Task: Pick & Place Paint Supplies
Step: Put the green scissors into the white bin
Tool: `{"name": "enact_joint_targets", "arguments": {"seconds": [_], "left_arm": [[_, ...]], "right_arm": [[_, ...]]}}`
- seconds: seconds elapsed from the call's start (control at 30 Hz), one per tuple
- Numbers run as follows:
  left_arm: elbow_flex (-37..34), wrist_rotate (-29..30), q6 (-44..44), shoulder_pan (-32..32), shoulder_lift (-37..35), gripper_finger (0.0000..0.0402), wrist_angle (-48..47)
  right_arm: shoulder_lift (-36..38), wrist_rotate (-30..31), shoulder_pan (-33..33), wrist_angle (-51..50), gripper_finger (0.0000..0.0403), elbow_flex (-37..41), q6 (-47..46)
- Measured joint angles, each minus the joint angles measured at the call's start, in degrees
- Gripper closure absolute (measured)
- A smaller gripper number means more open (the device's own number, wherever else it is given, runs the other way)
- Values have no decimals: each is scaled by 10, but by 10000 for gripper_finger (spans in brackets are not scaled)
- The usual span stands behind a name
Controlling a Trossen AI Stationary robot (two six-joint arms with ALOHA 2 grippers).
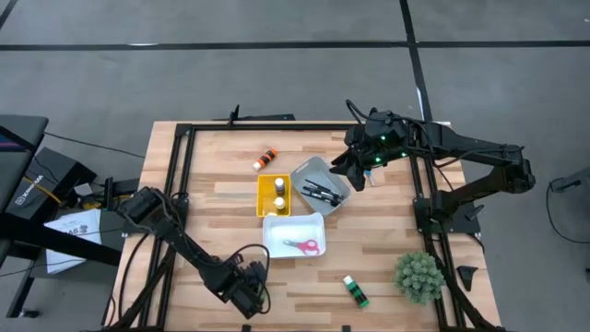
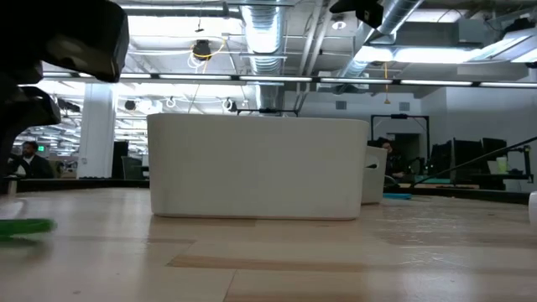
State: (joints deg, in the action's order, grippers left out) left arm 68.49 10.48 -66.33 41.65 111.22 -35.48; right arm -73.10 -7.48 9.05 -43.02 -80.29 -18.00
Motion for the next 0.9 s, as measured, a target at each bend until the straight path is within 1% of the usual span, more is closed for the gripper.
{"name": "enact_joint_targets", "arguments": {"seconds": [0.07, 0.1, 0.37, 0.67, 0.9], "left_arm": [[0, -2, -5, -2, 0, 390, -2], [0, -4, -13, -4, 0, 394, -2], [-1, -17, -15, -12, 0, 399, 0], [-3, -26, -13, -13, -26, 400, 1], [-3, -35, 30, -13, -62, 401, 0]], "right_arm": [[0, 0, 1, 0, 274, 0, 0], [0, 0, 1, 0, 274, 0, 0], [0, 0, 1, 2, 274, 0, 0], [0, 12, 0, 2, 274, 0, -4], [0, 15, 0, 2, 274, 0, -7]]}}
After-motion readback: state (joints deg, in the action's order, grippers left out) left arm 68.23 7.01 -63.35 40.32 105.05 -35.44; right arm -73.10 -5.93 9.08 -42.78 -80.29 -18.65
